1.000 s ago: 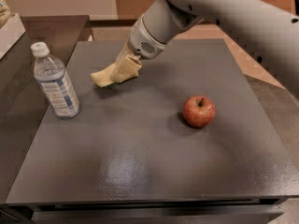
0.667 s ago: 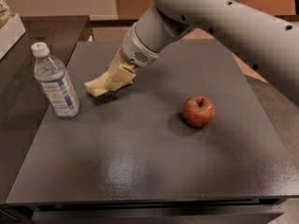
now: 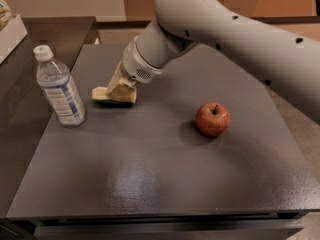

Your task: Move sponge near blue plastic bottle

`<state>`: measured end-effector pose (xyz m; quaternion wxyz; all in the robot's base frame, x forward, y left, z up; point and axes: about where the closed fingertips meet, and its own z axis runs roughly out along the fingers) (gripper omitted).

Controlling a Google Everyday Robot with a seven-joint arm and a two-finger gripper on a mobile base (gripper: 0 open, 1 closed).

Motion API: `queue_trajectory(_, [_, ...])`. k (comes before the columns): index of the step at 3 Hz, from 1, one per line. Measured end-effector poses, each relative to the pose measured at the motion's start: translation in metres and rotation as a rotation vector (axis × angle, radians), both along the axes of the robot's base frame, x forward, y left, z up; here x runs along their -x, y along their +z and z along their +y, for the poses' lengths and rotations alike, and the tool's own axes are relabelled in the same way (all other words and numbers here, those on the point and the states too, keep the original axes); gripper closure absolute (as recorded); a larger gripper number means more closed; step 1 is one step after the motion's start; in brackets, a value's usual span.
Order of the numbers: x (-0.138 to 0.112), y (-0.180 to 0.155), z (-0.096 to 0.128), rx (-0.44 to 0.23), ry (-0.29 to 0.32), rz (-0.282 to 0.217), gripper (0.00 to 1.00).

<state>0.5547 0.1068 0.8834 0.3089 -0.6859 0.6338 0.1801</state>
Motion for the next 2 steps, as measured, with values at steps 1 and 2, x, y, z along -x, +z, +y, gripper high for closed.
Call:
queue_trajectory(1, [0.0009,0.0002,0.0013,0.001,0.003,0.0,0.38])
queue_trajectory(2, [0.002,0.0003,0.0028,0.002,0.006,-0.001,0.14])
